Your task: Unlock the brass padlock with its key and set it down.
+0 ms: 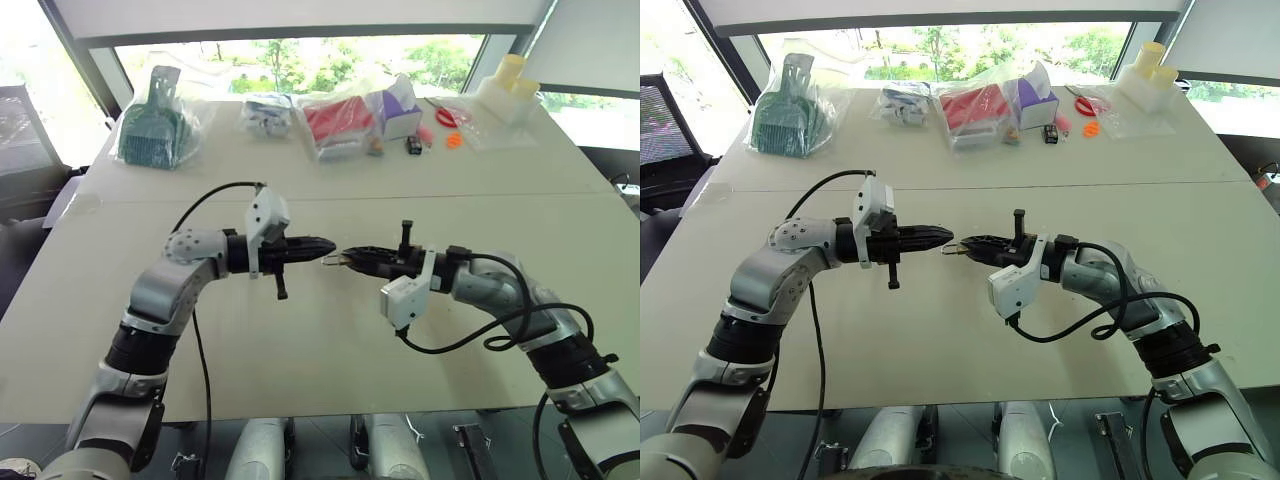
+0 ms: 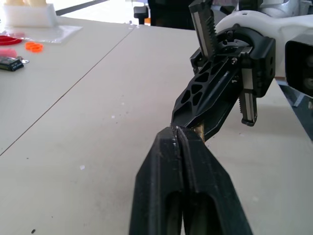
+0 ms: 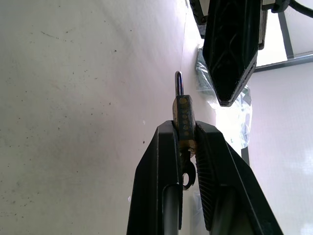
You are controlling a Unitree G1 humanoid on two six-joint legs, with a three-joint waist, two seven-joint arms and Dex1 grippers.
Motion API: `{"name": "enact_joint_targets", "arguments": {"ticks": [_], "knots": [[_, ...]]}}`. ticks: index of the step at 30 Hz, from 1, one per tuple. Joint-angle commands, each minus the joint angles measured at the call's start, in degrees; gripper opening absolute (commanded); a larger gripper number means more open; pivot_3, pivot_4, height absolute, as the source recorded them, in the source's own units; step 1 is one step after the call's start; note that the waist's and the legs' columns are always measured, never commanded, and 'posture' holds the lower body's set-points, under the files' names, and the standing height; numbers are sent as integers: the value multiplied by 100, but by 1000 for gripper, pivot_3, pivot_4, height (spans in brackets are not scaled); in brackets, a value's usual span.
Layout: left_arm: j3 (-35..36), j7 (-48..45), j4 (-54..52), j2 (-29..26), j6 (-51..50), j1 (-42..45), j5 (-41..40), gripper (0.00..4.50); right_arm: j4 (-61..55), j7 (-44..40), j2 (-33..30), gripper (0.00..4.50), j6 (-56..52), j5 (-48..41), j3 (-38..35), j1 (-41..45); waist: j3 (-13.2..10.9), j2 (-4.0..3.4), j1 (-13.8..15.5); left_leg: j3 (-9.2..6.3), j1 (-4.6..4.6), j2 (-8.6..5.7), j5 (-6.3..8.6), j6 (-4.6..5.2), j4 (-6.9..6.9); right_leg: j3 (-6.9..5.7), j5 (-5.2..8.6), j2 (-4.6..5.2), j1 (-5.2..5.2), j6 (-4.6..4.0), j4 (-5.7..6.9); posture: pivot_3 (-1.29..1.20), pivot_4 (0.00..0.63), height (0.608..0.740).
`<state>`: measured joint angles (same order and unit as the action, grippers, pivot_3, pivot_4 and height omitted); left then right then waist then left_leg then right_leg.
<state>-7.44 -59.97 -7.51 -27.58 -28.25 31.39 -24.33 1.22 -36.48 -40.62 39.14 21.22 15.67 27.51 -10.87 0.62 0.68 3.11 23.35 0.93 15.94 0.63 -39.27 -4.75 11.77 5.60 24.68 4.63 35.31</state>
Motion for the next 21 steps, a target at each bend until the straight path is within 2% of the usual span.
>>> {"name": "enact_joint_targets", "arguments": {"ticks": [1,21], "knots": [[10,-33,-217,-114,33,-71,-26,85,-158,4,8,0,15,-144,-86,82,0,0,-1,0,-1,0,0,0,0,0,0,0,0,0,0,0,150,740],[-320,132,78,-79,282,-258,338,85,-234,-70,-9,0,-12,-204,-116,91,0,0,4,1,-1,0,0,0,0,0,0,0,0,0,0,0,150,740]]}}
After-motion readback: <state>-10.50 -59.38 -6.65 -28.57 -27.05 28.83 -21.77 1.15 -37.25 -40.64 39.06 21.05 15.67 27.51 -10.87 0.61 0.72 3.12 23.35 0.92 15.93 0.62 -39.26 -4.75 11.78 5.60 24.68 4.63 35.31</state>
